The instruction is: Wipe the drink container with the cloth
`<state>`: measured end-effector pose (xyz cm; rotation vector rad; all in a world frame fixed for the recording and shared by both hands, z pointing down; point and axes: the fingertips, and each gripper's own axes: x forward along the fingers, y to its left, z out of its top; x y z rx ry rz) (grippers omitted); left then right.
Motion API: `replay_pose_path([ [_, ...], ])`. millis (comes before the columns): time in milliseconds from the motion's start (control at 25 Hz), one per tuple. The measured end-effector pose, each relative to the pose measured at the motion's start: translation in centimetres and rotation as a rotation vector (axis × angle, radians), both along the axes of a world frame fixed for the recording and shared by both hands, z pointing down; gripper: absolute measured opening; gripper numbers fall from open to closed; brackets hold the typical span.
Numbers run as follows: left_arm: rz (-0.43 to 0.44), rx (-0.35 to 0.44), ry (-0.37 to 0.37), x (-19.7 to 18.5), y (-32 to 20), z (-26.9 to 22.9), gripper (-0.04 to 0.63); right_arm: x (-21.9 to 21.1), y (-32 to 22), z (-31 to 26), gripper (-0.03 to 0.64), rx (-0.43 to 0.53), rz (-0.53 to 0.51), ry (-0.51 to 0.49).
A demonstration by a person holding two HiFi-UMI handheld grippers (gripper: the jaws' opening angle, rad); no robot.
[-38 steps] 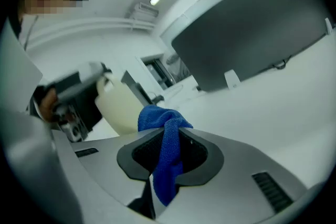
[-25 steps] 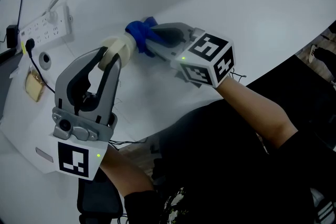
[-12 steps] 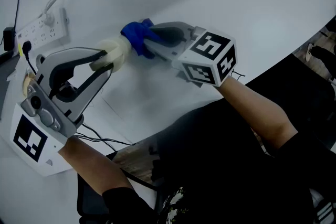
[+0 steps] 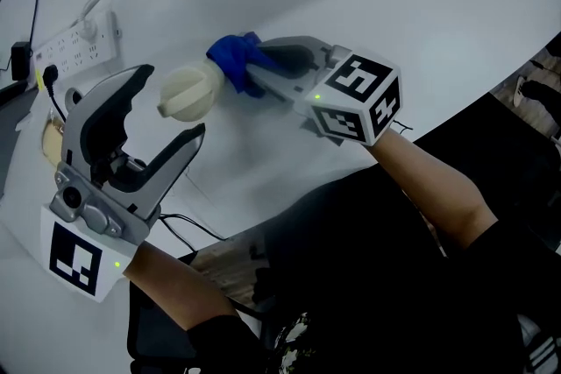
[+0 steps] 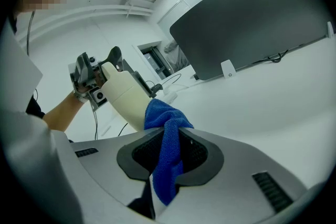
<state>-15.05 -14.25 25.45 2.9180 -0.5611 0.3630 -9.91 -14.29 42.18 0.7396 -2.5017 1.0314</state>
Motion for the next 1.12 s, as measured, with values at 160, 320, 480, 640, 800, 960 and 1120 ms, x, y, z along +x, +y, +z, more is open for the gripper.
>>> replay_pose_path([
  [160, -0.458, 0.087, -0.038, -1.6, -1.5, -0.7, 0.261, 0.8, -0.6, -1.0, 0.066, 0.094, 0.073, 0.051],
  [320, -0.816, 0.094, 0.065, -1.8, -0.1, -1.3, 0.272, 0.7, -1.3, -3.7, 0.066, 0.223, 0.162, 0.04],
  [480, -0.99, 0.194, -0.004, -0.6, 0.1, -1.4, 0.278, 1.2, -2.0, -7.0, 0.066, 0.322, 0.25, -0.02],
  [640, -0.999, 0.182, -0.094, -0.2, -1.0, 0.4, 0.287, 1.9, -2.4, -9.0, 0.065, 0.378, 0.294, -0.05],
  [800, -1.039, 0.101, -0.078, -1.2, -0.9, 2.3, 0.285, 1.3, -2.5, -9.9, 0.066, 0.382, 0.287, -0.105],
  [960, -1.047, 0.116, -0.017, -1.0, -0.9, 2.1, 0.255, -0.1, -2.2, -9.2, 0.066, 0.298, 0.256, -0.175],
  [1120, -1.032, 0.127, 0.003, -1.0, -0.8, 2.1, 0.252, -1.3, -1.9, -4.8, 0.064, 0.136, 0.237, -0.152],
])
